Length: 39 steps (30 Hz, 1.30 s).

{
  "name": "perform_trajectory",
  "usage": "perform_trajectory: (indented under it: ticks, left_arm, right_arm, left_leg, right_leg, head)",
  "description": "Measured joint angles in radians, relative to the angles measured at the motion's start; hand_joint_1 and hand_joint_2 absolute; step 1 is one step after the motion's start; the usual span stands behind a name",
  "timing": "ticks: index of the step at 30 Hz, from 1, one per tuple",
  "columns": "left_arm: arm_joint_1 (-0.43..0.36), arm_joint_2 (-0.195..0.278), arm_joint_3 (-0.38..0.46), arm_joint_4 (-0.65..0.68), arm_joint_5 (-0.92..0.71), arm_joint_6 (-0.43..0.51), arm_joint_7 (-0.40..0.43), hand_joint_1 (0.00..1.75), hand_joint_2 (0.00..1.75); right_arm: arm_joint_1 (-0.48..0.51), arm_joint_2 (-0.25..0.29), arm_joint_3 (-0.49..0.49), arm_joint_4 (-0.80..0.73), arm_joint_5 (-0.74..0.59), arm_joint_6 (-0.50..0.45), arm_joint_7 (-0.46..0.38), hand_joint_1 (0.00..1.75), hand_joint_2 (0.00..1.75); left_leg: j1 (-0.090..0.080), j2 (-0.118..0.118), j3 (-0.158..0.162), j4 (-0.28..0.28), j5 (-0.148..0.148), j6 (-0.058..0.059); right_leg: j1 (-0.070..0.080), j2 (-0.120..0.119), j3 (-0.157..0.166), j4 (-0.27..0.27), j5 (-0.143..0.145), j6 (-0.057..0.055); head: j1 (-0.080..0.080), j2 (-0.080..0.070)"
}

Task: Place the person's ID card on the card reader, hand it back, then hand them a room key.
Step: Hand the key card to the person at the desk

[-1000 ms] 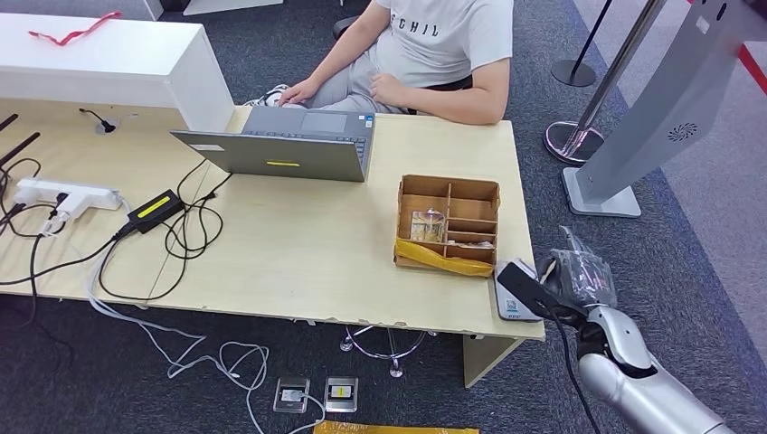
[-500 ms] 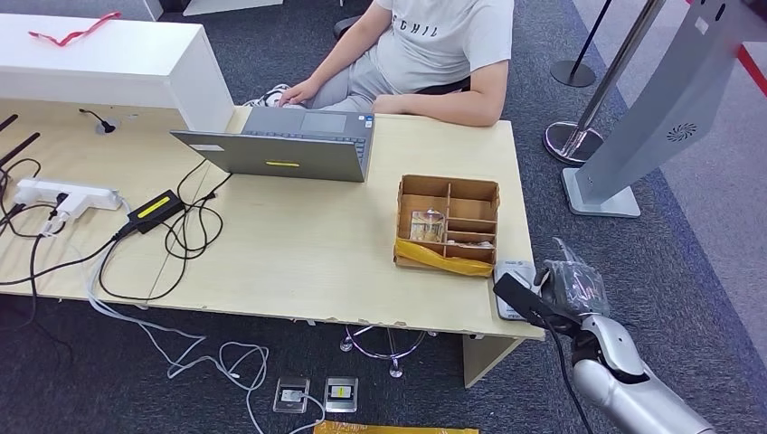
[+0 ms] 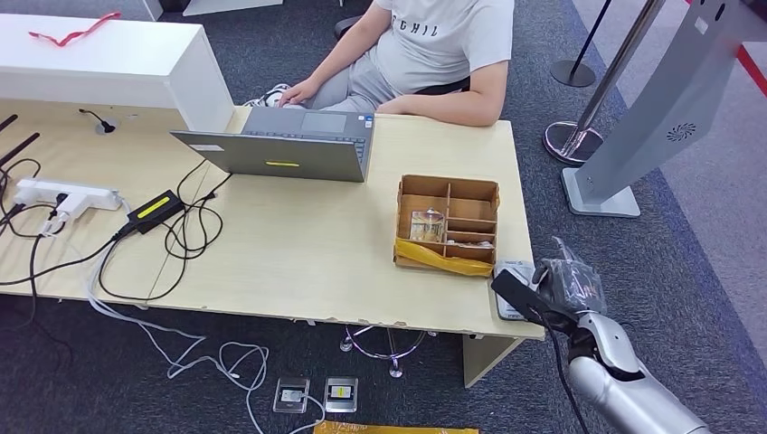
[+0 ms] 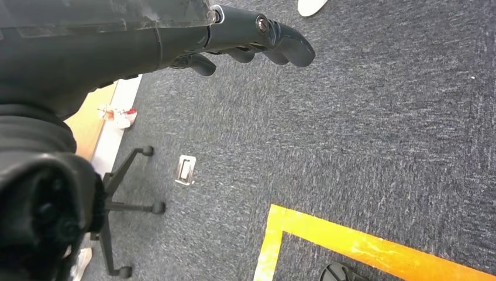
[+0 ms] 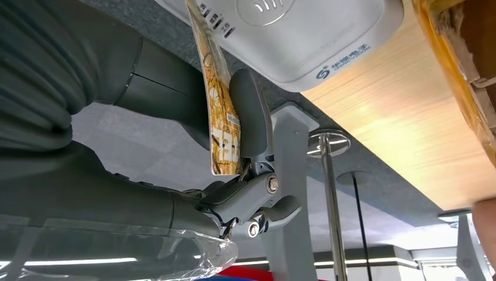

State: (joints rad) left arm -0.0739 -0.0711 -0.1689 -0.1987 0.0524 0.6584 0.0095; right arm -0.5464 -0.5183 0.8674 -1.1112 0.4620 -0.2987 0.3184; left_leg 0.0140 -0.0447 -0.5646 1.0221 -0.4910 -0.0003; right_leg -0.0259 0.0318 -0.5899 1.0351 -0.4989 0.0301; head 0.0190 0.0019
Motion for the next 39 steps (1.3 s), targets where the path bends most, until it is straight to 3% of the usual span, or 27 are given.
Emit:
perform_trajectory:
  ticks: [10,15,20,26,39]
  left_arm:
    - [0.003,0.006,-0.021,0.000,0.020,0.000,0.004,0.00,0.00]
    - [0.003,0.007,-0.036,0.000,0.044,0.005,0.006,0.00,0.00]
    - [0.004,0.005,-0.054,0.000,0.058,0.008,0.026,0.00,0.00]
    - [0.003,0.002,-0.078,0.000,0.074,0.008,0.046,0.00,0.00]
    - [0.003,0.001,-0.126,0.000,0.106,0.007,0.045,0.00,0.00]
  right_arm:
    - [-0.018,-0.007,-0.033,-0.057,0.027,-0.012,0.050,1.75,1.75]
    - [-0.121,-0.021,-0.054,-0.137,0.067,0.027,0.115,1.75,1.75]
    - [-0.253,-0.016,-0.068,-0.160,0.073,0.047,0.116,1.75,1.75]
    - [-0.320,0.035,-0.051,-0.161,0.068,0.041,0.099,1.75,1.75]
    - [-0.326,0.148,0.006,-0.070,0.020,-0.022,0.046,1.75,1.75]
  left_leg:
    - [0.000,0.001,0.000,0.000,0.000,0.000]
    - [0.000,0.002,0.000,0.000,0.000,0.000]
    - [0.000,0.002,0.000,0.000,0.001,0.000]
    - [0.000,0.001,-0.001,0.000,0.001,0.000]
    - [0.000,0.002,-0.001,0.000,0.001,0.000]
  right_leg:
    - [0.000,0.000,0.000,0.000,0.001,-0.001]
    - [0.000,0.002,-0.001,0.000,0.002,0.000]
    - [0.000,0.003,0.000,0.000,0.002,-0.001]
    - [0.000,0.002,-0.001,0.001,0.002,-0.001]
    - [0.000,0.002,-0.001,0.001,0.002,-0.001]
  head:
    - [0.000,0.000]
    - [0.000,0.000]
    - [0.000,0.000]
    - [0.000,0.000]
    - [0.000,0.000]
